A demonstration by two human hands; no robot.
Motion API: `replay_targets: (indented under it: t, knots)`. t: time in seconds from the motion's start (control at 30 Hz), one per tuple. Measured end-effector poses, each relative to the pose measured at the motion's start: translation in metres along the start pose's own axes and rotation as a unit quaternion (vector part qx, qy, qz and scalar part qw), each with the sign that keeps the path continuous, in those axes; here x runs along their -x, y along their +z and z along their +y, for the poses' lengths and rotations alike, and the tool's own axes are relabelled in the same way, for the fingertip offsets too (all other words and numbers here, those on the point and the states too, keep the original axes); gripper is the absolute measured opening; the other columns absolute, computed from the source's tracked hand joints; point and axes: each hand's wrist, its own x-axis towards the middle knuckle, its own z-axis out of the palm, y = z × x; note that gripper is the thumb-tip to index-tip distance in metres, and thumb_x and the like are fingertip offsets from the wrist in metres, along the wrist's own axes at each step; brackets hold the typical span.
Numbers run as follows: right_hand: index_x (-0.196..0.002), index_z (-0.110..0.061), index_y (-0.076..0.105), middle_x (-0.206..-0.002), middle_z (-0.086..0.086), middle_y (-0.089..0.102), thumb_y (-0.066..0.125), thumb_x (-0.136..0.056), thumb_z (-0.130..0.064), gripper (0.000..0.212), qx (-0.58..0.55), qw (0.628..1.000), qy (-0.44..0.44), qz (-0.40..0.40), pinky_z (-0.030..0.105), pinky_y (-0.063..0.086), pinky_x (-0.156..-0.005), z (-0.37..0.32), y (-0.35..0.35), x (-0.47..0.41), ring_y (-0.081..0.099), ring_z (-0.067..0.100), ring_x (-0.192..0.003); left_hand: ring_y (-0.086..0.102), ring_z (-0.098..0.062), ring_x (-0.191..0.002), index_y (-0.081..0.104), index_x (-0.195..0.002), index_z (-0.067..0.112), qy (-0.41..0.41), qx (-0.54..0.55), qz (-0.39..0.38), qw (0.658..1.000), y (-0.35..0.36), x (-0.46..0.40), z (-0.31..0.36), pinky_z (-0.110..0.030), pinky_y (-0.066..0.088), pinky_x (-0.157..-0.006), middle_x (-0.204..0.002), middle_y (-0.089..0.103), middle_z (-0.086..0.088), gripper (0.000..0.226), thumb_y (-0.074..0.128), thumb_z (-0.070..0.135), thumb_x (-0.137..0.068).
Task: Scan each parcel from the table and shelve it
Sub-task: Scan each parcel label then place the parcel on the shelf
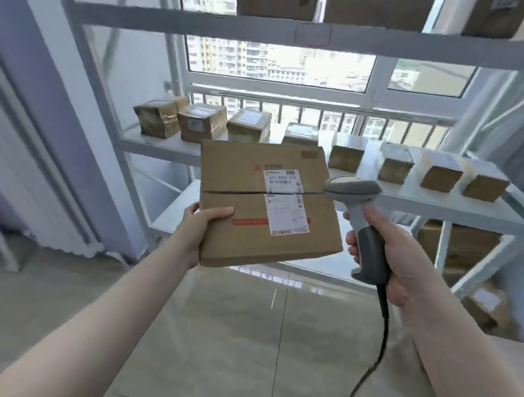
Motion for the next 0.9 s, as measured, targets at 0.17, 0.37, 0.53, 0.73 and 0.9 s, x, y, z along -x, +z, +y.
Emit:
replay_targets:
  t: [0.17,0.37,0.53,0.73,0.9]
  knots:
    - [-0.123,-0.002,0.059,-0.068,0.005,0.063,0.066,-0.070,-0.058,0.078,0.009,0.997,-0.013,-0.074,0.029,0.041,-0.053,-0.028,0.058,-0.047,0.056,0.014,-0.054,0.073,-0.026,-0.095,0.048,-0.138,0.020,0.037,0.014,0.038,0.998,-0.032,-0.020,0.051,-0.031,0.059,-0.057,-0.118,0.071,-0.007,0.093,0.088,0.031,-0.055]
    - [-0.119,-0.006,0.062,-0.065,0.003,0.062,0.063,-0.076,-0.054,0.064,0.015,0.987,-0.039,-0.153,0.029,0.042,-0.054,-0.054,0.104,-0.104,0.056,0.012,-0.053,0.074,-0.028,-0.094,0.053,-0.136,0.018,0.093,0.007,0.073,0.993,-0.060,-0.048,0.119,-0.035,0.059,-0.059,-0.115,0.073,-0.009,0.088,0.087,0.033,-0.056]
    - [-0.123,-0.004,0.060,-0.065,0.006,0.061,0.063,-0.071,-0.053,0.072,0.004,0.978,-0.076,-0.197,0.029,0.043,-0.051,-0.081,0.135,-0.147,0.055,0.013,-0.053,0.074,-0.028,-0.090,0.057,-0.134,0.020,0.122,0.001,0.099,0.988,-0.074,-0.064,0.165,-0.036,0.059,-0.056,-0.114,0.074,-0.008,0.084,0.087,0.037,-0.057]
    - [-0.122,-0.007,0.061,-0.066,0.005,0.061,0.062,-0.072,-0.053,0.068,0.012,0.966,-0.100,-0.239,0.029,0.040,-0.056,-0.107,0.180,-0.177,0.053,0.013,-0.054,0.073,-0.018,-0.063,0.070,-0.109,0.020,0.162,-0.015,0.111,0.980,-0.089,-0.075,0.213,-0.026,0.056,-0.049,-0.079,0.078,-0.001,0.026,0.071,0.030,-0.085]
    - [-0.115,-0.007,0.063,-0.064,0.007,0.059,0.061,-0.075,-0.048,0.057,0.000,0.960,-0.125,-0.251,0.030,0.038,-0.055,-0.115,0.227,-0.189,0.053,0.012,-0.051,0.072,-0.016,-0.057,0.071,-0.103,0.021,0.191,-0.010,0.102,0.976,-0.117,-0.097,0.253,-0.026,0.056,-0.047,-0.079,0.077,-0.001,0.018,0.071,0.027,-0.086]
